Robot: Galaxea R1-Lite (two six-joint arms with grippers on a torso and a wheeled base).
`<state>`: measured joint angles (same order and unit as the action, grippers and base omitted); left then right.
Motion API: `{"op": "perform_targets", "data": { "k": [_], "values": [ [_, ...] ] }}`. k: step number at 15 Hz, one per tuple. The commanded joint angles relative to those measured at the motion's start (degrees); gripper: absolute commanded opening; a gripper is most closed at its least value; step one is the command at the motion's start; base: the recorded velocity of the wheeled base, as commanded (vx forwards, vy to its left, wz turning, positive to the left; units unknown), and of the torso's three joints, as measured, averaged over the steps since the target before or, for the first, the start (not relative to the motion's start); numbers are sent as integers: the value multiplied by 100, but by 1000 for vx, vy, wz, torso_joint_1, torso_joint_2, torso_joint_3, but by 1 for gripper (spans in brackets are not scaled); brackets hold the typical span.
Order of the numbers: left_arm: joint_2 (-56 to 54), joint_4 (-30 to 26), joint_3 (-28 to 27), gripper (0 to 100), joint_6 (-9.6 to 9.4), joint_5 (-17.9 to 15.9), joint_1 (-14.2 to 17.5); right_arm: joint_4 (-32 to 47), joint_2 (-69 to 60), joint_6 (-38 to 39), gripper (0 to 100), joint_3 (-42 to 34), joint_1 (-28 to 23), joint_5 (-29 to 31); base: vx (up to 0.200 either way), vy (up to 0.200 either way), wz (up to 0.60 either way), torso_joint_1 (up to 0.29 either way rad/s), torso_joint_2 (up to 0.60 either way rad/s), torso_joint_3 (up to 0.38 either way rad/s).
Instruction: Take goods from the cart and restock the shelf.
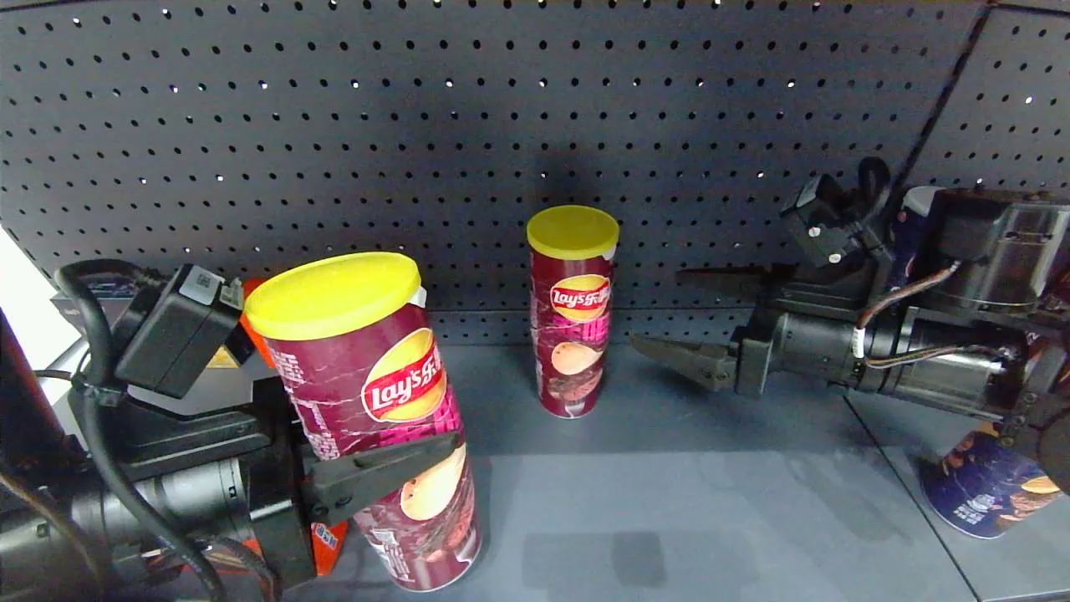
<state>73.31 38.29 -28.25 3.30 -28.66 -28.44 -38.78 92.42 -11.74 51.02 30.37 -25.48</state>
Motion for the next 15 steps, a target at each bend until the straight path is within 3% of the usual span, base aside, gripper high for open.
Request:
{"op": "perform_targets", "data": {
  "k": [1, 10, 15],
  "values": [
    [7, 3, 3, 0, 4, 1, 32, -446, 541, 5, 100, 5, -31, -238, 0, 0, 0, 0, 0, 0],
    [7, 3, 38, 0, 4, 1, 32, -710, 901, -4, 100, 75, -40, -880, 0, 0, 0, 0, 0, 0],
    [7, 3, 12, 0, 4, 1, 40, -868, 1384, -4, 100, 471, -13, -1214, 0, 0, 0, 0, 0, 0]
  ]
}}
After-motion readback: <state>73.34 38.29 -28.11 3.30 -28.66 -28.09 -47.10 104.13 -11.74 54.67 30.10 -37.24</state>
